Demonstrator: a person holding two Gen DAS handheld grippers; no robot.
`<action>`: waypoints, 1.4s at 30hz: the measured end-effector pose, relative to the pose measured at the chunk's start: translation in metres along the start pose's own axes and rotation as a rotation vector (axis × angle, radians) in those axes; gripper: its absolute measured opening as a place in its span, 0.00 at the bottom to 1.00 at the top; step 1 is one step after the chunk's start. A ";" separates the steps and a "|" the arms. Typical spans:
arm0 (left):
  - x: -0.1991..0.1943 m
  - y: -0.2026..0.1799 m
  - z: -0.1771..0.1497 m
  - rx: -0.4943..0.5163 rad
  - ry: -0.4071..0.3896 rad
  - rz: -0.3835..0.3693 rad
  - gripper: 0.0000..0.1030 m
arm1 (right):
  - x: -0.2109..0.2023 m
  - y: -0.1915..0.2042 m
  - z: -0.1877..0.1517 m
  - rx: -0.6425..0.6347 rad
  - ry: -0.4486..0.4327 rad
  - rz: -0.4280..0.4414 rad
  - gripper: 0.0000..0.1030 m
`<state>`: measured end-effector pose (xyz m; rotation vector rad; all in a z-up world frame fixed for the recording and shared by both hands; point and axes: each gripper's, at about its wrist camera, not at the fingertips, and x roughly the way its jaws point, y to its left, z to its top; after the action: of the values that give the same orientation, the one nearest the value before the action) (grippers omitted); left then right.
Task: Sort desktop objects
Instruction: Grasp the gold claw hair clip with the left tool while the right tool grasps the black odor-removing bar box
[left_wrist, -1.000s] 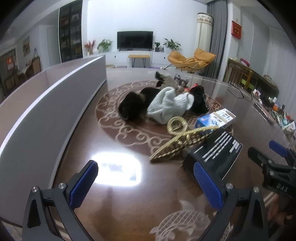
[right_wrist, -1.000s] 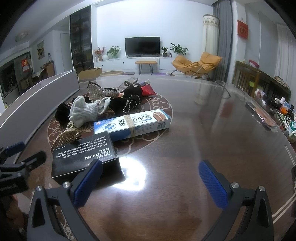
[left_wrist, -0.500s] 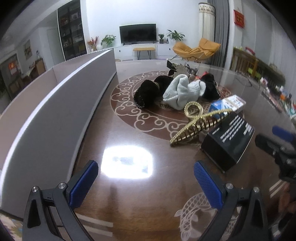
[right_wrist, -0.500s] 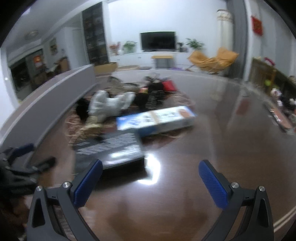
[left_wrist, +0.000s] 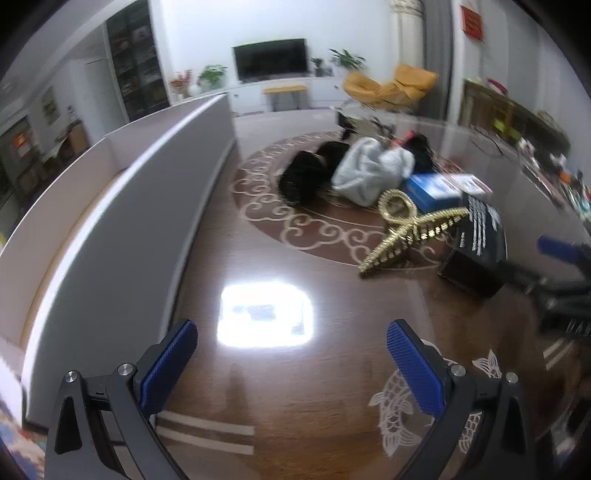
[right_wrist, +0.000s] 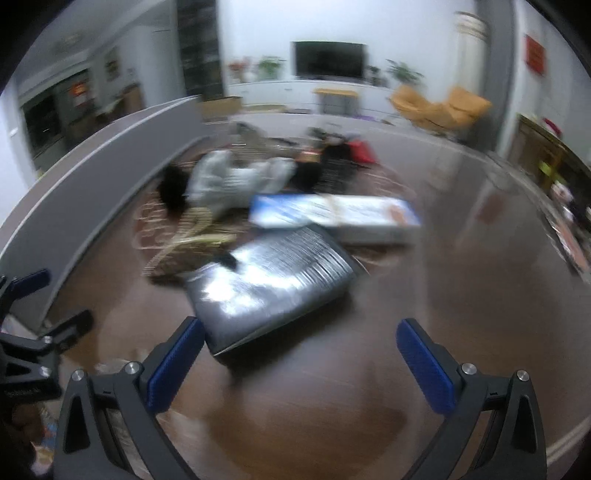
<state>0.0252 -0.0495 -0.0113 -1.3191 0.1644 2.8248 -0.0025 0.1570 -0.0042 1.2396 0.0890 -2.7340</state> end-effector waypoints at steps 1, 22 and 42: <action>0.003 -0.004 0.002 0.021 0.010 -0.007 1.00 | -0.005 -0.013 -0.003 0.023 0.002 -0.030 1.00; 0.020 -0.015 0.018 0.099 0.073 -0.070 1.00 | 0.020 0.003 0.019 0.106 0.098 0.173 1.00; 0.059 -0.083 0.062 0.338 0.093 -0.129 1.00 | 0.020 -0.072 -0.014 0.085 0.089 -0.036 1.00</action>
<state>-0.0545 0.0382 -0.0241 -1.3281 0.5127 2.4895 -0.0158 0.2276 -0.0288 1.3953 0.0035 -2.7388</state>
